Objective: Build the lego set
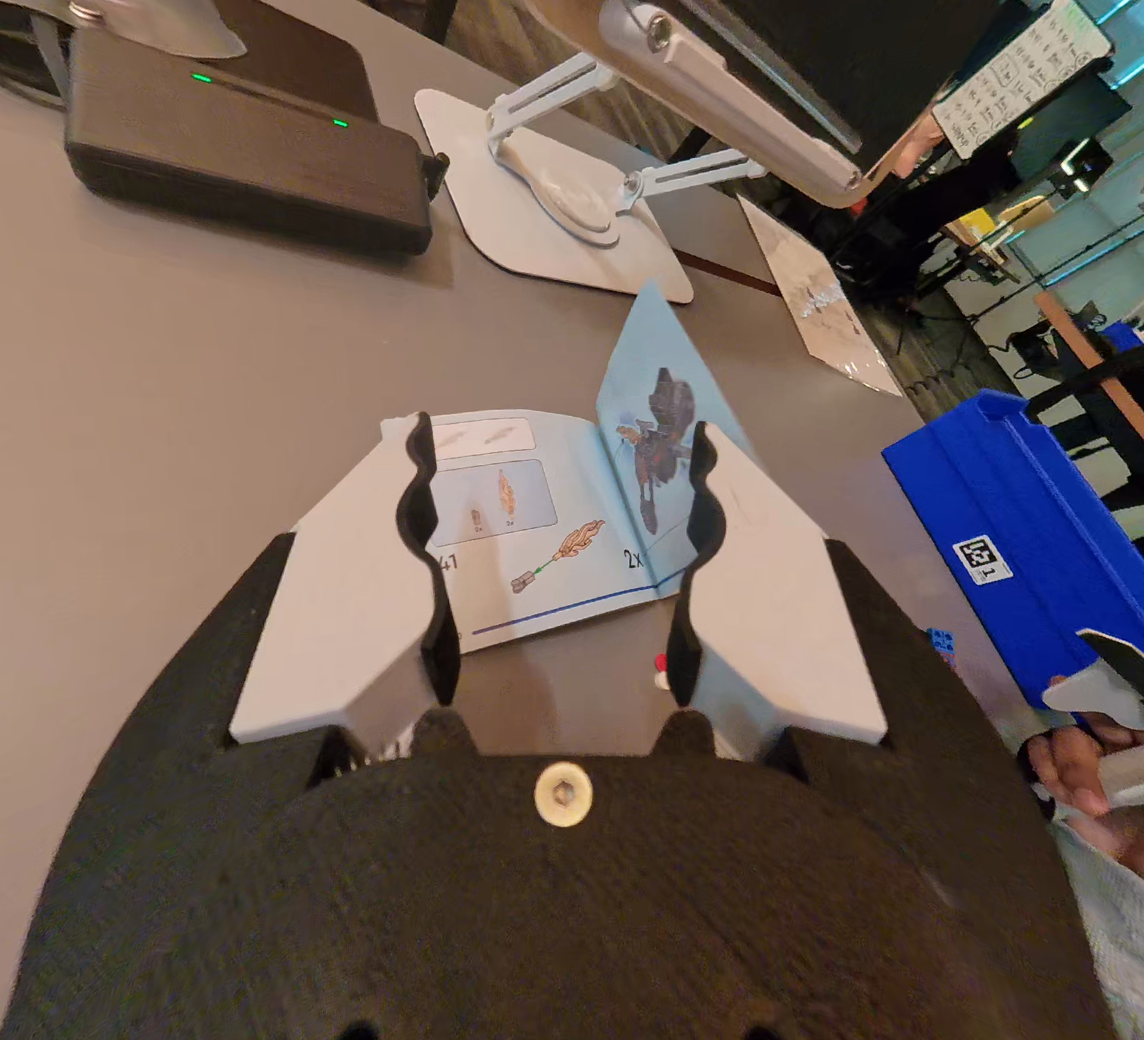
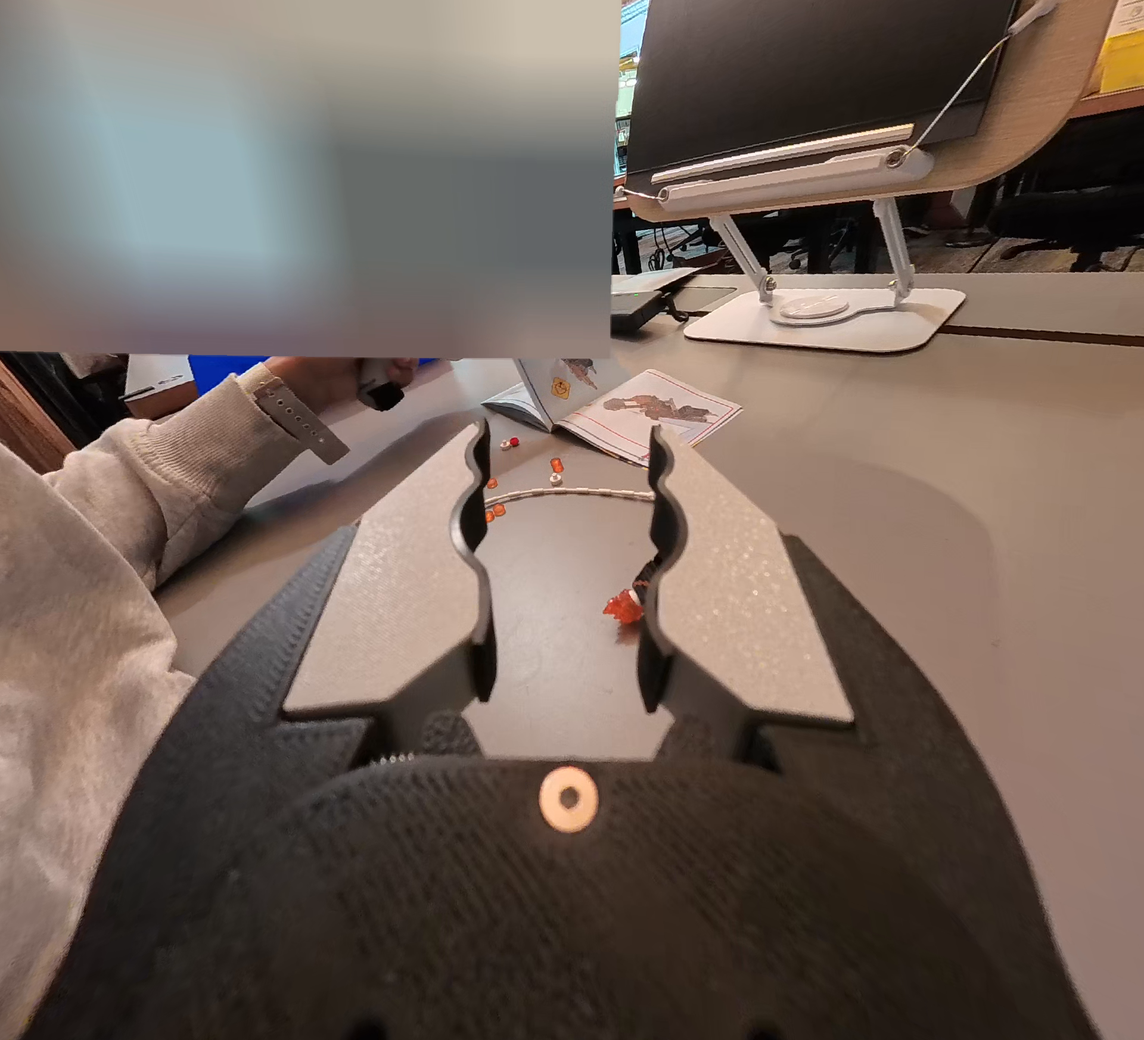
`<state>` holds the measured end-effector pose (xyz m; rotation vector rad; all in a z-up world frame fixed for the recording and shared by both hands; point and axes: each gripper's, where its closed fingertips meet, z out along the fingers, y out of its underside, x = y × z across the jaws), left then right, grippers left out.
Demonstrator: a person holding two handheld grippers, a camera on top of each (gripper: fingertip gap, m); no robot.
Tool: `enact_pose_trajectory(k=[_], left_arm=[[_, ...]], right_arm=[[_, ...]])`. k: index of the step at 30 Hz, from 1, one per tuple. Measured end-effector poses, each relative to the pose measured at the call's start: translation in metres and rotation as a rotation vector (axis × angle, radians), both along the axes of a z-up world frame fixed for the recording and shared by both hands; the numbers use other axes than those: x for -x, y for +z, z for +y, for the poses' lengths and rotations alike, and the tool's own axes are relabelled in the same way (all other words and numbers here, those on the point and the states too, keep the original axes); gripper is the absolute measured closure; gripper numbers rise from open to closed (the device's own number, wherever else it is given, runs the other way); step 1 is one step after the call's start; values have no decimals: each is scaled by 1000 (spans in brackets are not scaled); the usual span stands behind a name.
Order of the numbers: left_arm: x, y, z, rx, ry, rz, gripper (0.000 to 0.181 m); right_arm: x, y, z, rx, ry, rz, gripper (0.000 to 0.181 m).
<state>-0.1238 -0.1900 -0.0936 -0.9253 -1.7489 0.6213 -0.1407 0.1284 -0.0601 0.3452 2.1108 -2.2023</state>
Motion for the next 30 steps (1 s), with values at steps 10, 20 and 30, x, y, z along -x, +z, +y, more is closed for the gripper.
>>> enact_pose_trajectory(k=[10, 20, 30], left_arm=[[9, 19, 35, 10, -136, 89, 89], [27, -9, 71, 369, -170, -133, 98], [3, 1, 23, 118, -81, -28, 181]], right_arm=[[0, -1, -1, -8, -4, 2, 132], [1, -1, -1, -10, -5, 4, 132], [1, -1, -1, -8, -4, 3, 132]])
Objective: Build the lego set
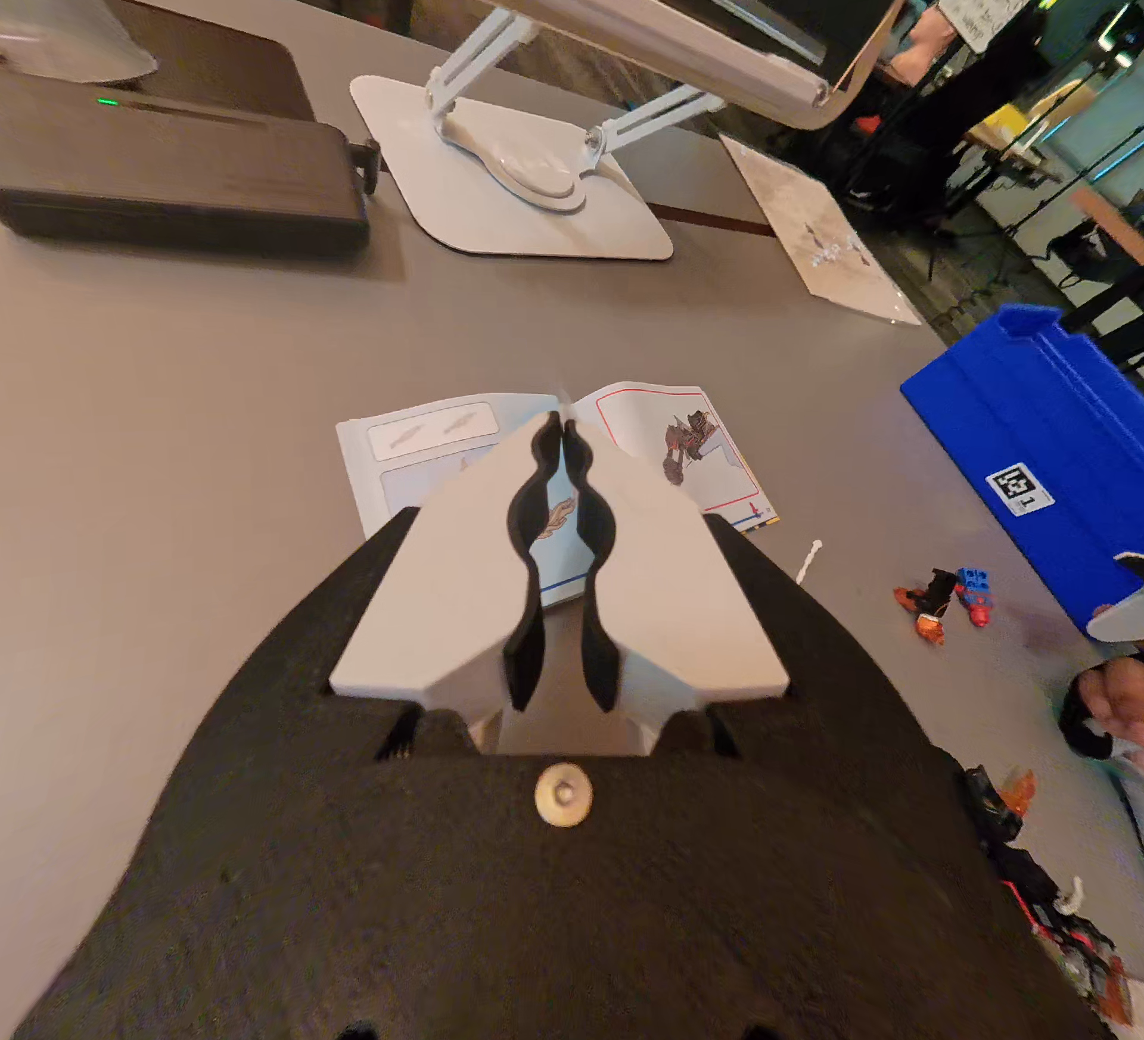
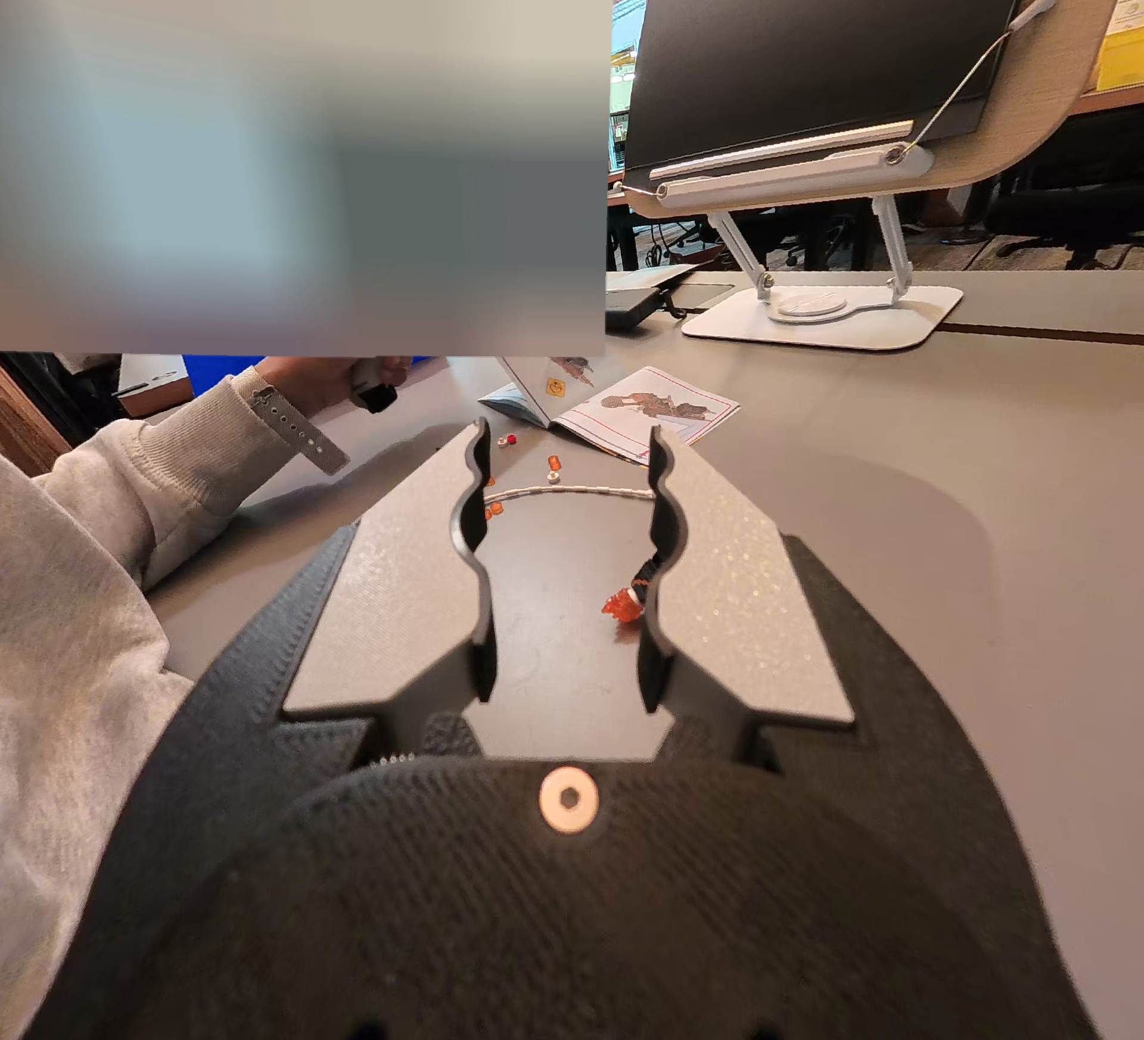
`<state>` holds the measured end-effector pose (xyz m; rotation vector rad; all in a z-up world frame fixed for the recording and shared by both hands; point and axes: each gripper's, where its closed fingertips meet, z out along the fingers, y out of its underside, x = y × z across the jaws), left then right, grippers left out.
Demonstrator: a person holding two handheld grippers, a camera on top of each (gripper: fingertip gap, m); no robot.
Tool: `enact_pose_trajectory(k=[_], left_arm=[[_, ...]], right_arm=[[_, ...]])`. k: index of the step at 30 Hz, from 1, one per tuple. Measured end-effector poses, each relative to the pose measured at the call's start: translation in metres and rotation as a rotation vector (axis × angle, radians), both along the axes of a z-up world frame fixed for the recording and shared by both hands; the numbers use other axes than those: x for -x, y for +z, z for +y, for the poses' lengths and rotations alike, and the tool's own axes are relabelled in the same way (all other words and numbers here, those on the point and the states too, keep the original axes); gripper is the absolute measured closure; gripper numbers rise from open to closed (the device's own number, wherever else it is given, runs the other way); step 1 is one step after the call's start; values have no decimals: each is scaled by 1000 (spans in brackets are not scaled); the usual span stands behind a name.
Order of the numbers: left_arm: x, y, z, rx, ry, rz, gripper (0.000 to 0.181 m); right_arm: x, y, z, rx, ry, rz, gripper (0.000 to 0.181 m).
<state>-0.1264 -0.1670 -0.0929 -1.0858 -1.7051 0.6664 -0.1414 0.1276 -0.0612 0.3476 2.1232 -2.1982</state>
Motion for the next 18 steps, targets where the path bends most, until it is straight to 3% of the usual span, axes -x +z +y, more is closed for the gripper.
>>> enact_pose_trajectory(k=[6, 11, 18], left_arm=[[-5, -2, -13, 30, 43, -17, 180], [-10, 4, -30, 102, 132, -9, 147], [-14, 30, -29, 178, 133, 111, 142]], right_arm=[[0, 0, 0, -1, 0, 2, 132], [0, 0, 0, -2, -1, 5, 132], [-1, -1, -1, -9, -5, 18, 132]])
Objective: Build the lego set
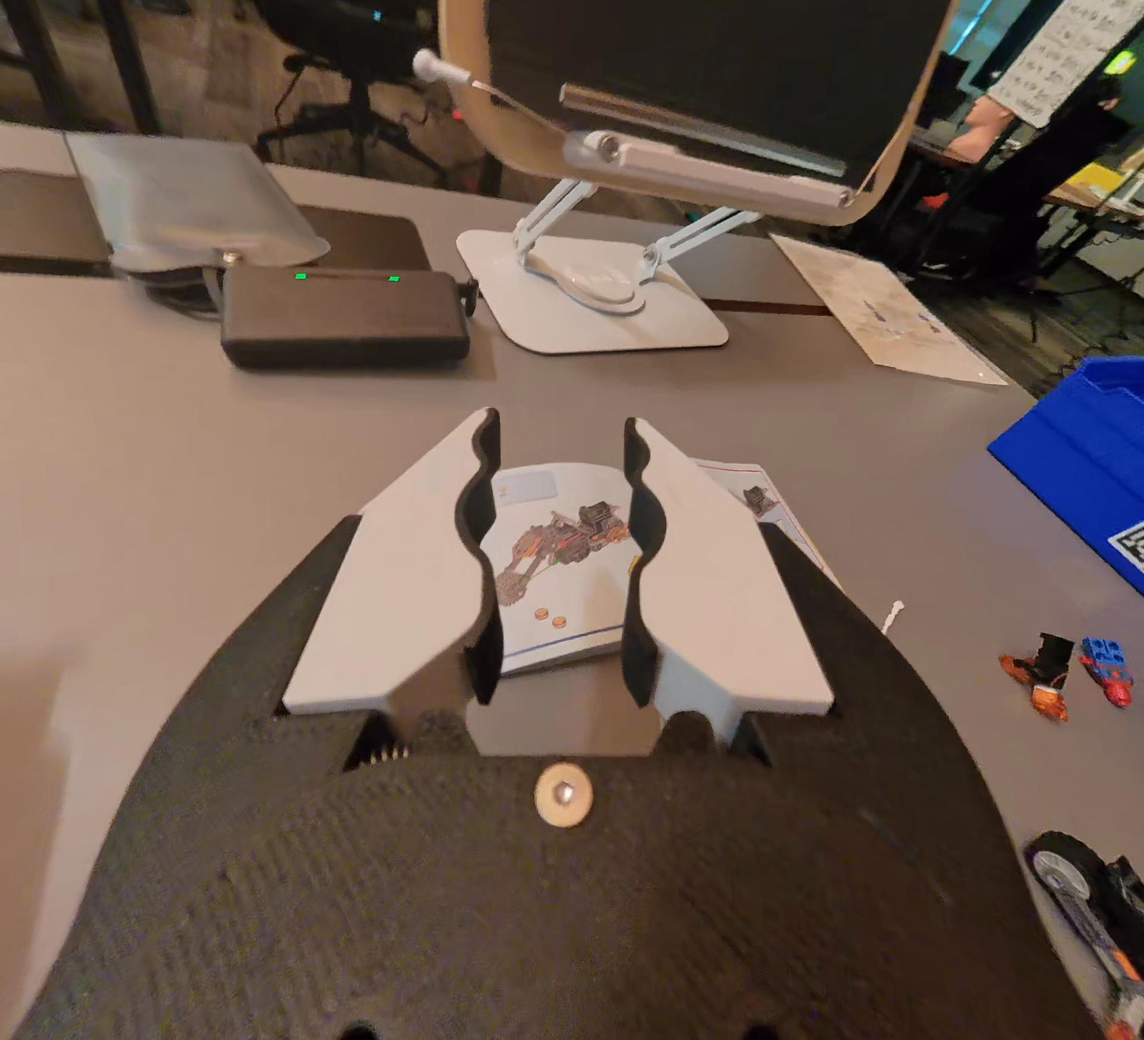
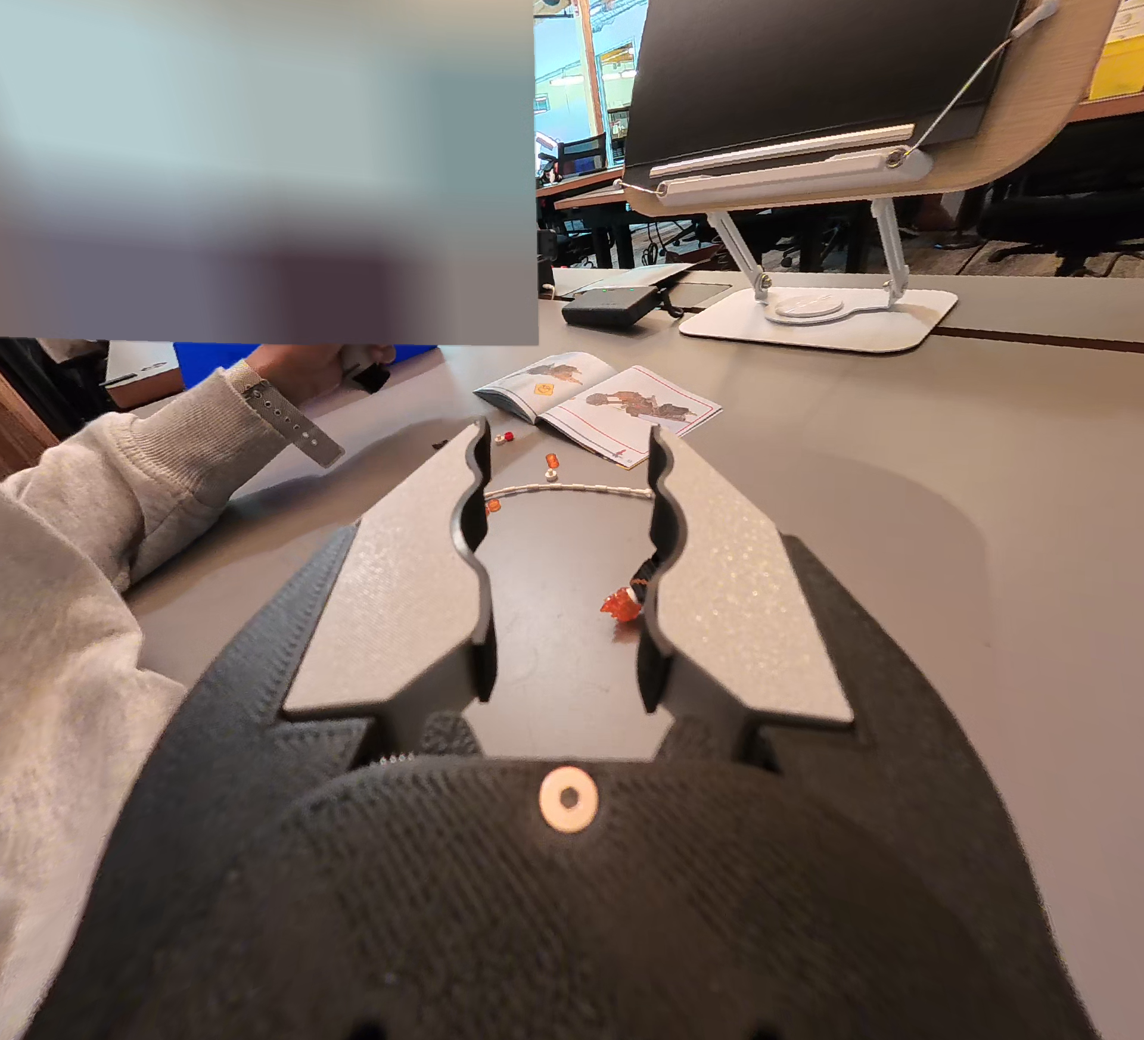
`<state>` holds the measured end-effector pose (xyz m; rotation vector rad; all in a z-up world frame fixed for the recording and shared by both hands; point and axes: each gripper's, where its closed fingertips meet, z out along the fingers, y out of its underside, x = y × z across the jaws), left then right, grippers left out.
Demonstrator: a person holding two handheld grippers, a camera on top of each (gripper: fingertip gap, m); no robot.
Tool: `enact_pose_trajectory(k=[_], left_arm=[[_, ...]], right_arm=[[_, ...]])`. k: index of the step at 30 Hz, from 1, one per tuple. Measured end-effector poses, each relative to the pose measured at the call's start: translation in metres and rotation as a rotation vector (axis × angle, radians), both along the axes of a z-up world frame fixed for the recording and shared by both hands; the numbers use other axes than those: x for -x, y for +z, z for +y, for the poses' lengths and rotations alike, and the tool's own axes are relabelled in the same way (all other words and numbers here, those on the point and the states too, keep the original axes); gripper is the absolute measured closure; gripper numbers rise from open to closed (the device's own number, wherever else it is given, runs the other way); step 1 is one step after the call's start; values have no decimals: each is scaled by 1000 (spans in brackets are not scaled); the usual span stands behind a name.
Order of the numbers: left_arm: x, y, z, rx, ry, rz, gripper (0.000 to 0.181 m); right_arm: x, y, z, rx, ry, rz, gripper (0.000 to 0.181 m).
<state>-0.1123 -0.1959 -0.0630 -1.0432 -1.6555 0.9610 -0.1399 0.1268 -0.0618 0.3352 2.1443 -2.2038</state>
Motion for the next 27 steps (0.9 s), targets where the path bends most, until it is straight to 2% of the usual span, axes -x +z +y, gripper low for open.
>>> enact_pose_trajectory(k=[5, 9, 13, 17, 21, 24, 27], left_arm=[[0, 7, 17, 76, -88, 23, 142], [-7, 15, 21, 171, -84, 39, 140], [-18, 25, 32, 180, -104, 113, 143], [-26, 12, 50, 164, -149, 101, 145], [-32, -21, 68, 289, -159, -52, 140], [-37, -20, 77, 339, -164, -39, 140], [-44, -14, 87, 321, -198, 8, 143]], right_arm=[[-2, 0, -1, -5, -2, 14, 132], [-3, 0, 0, -5, 1, 17, 132], [-1, 1, 1, 7, 6, -5, 132], [-1, 1, 1, 11, 8, -12, 132], [-5, 0, -2, -1, 23, 4, 129], [-7, -1, -3, -10, 20, 18, 129], [-7, -1, -3, -12, 18, 22, 129]])
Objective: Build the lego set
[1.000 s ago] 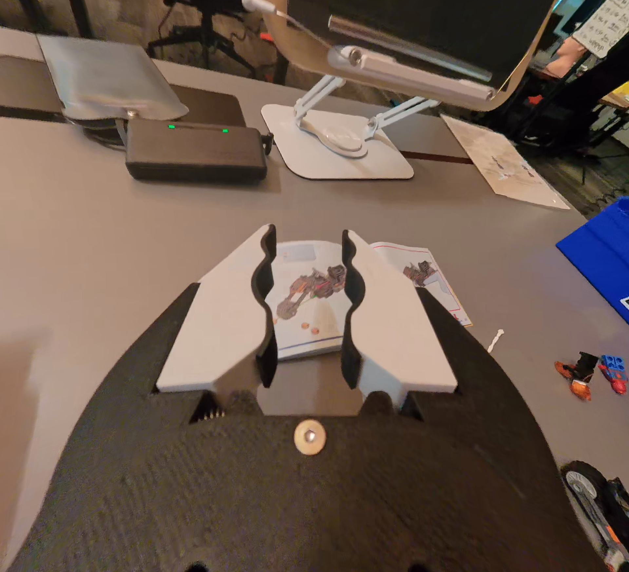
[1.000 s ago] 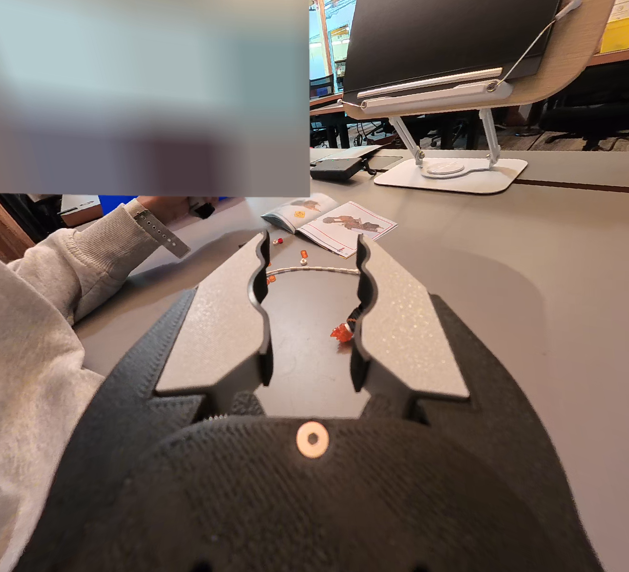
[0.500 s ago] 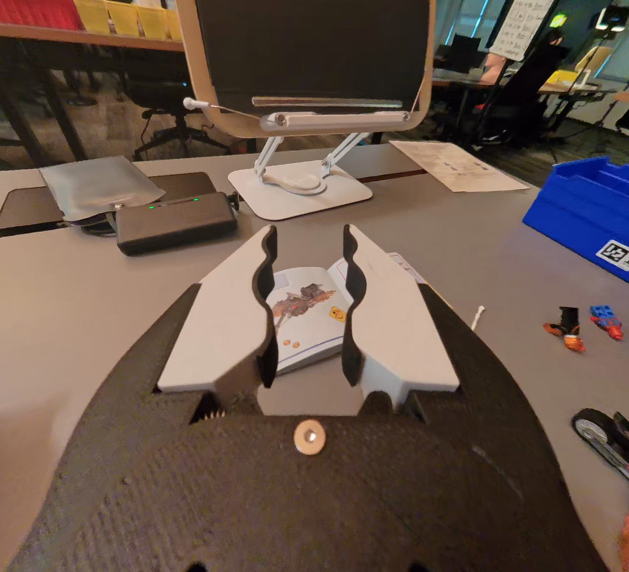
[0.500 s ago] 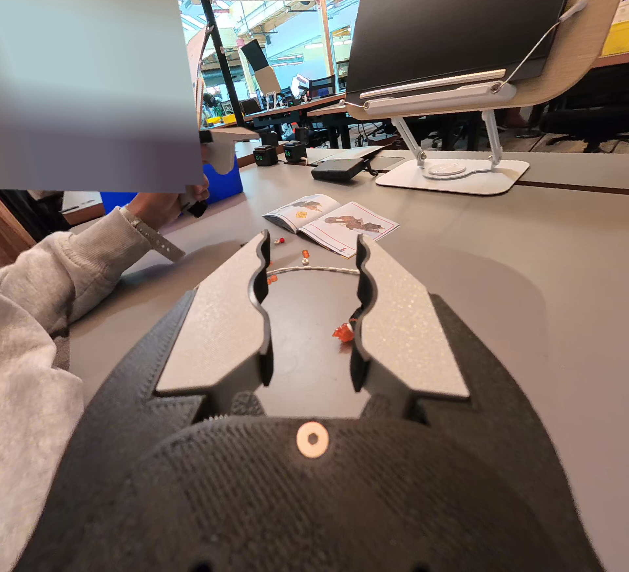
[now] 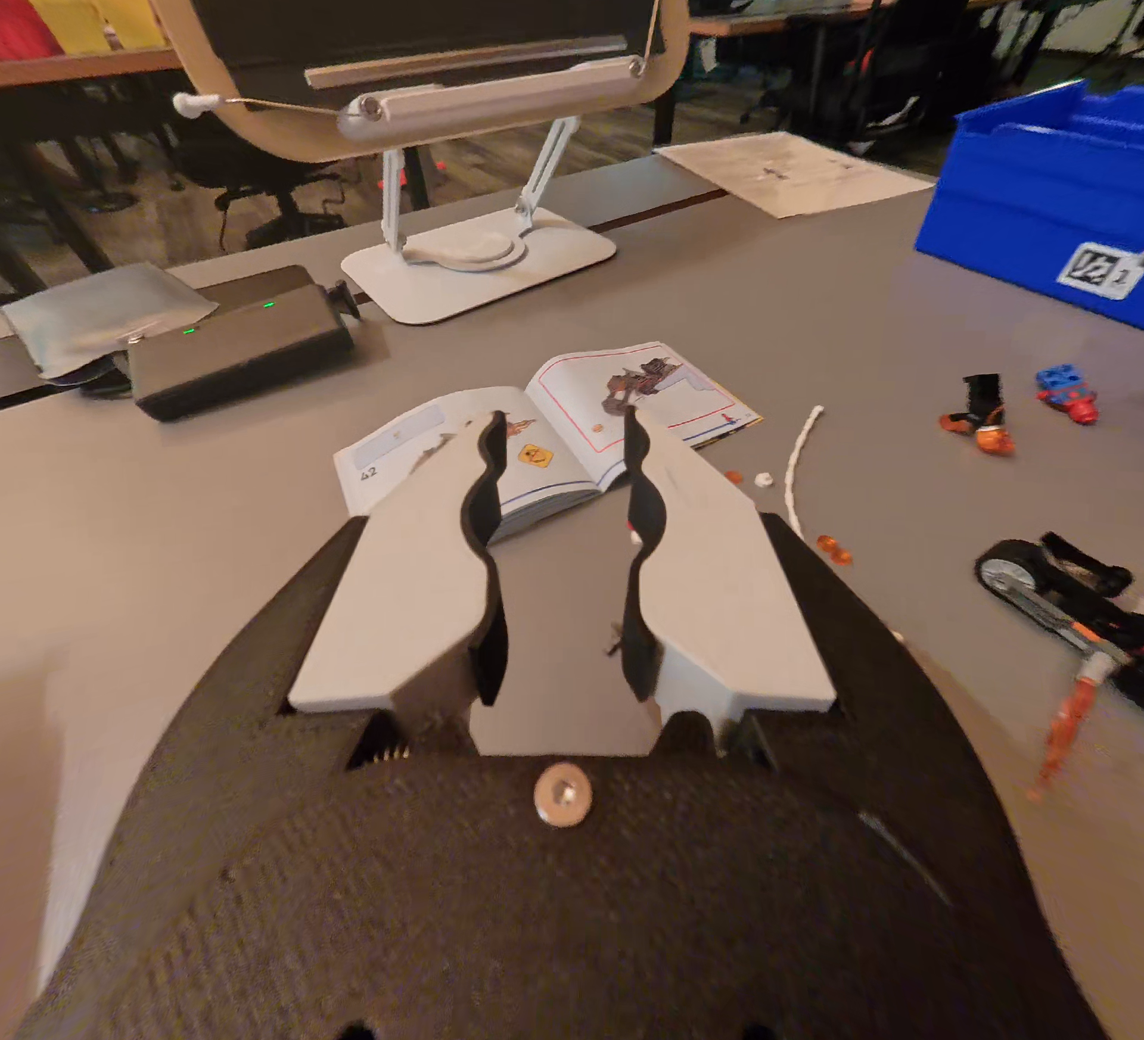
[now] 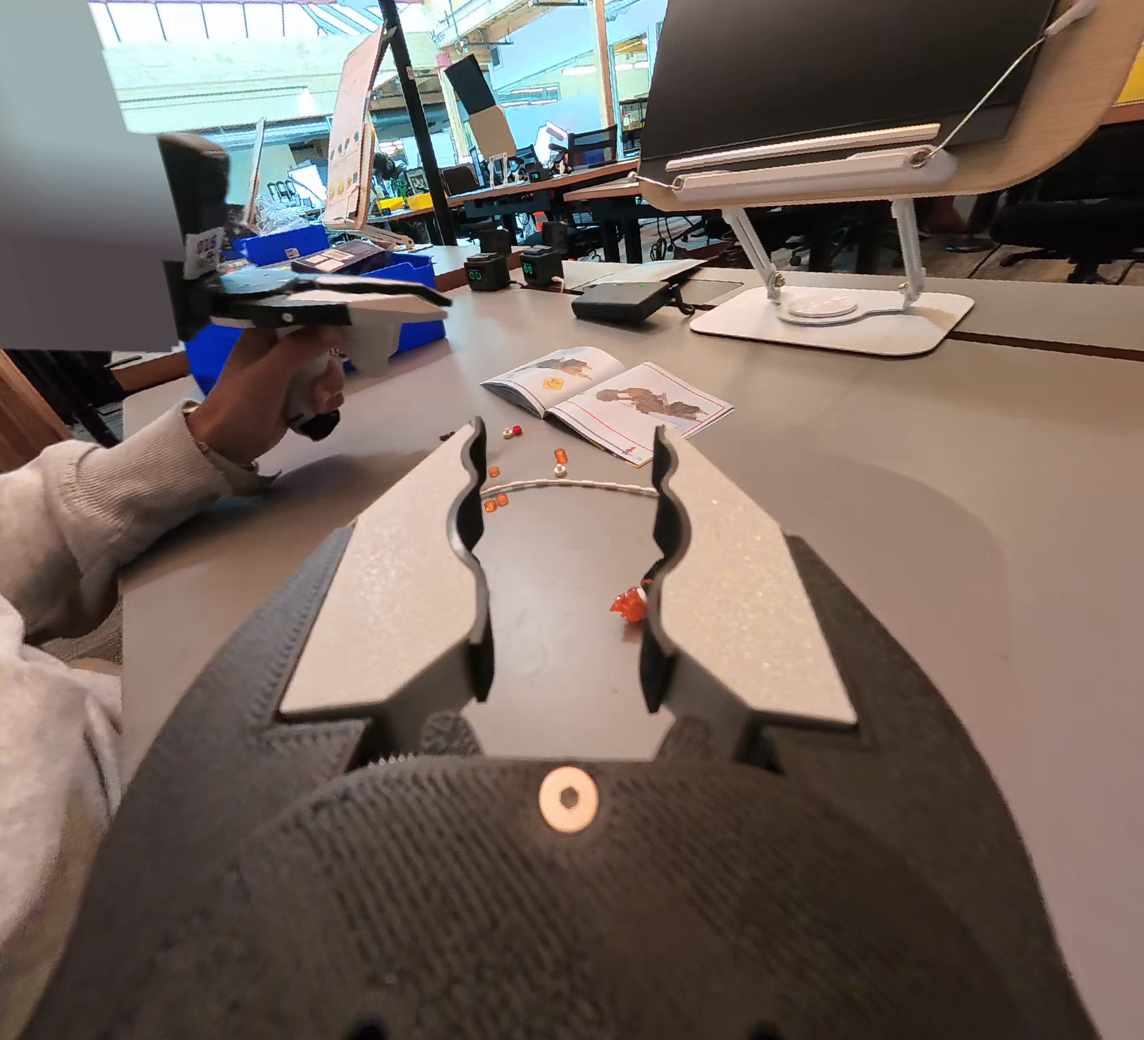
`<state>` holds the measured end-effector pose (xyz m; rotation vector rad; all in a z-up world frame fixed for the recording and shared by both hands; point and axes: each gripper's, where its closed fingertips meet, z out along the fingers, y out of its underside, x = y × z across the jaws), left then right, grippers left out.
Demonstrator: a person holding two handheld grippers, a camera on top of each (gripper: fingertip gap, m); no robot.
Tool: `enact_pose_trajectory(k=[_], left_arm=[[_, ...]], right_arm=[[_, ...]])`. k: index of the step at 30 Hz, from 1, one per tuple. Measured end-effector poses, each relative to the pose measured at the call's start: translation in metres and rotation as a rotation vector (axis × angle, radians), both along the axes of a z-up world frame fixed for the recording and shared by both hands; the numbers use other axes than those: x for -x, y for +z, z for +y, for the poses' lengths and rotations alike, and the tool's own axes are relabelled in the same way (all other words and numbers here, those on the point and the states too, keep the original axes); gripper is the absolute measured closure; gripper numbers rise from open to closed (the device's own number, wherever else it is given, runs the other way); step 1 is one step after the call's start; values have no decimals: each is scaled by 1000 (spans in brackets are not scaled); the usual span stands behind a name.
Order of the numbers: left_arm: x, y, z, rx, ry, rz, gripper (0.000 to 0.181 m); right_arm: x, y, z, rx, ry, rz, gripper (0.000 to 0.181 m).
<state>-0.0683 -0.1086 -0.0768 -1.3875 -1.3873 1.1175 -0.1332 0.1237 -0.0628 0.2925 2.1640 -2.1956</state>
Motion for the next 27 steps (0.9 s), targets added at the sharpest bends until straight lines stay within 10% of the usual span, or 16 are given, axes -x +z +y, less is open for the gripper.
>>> enact_pose_trajectory(k=[7, 22, 27], left_arm=[[-18, 1, 47, -91, -212, 40, 171], [-40, -16, 116, -44, -376, -9, 148], [-58, -19, 139, -105, -541, -48, 146]], right_arm=[[-1, -1, -1, -13, 2, 8, 130], [-1, -11, -3, -99, -13, 45, 131], [-34, -33, 0, -250, 244, 67, 133]])
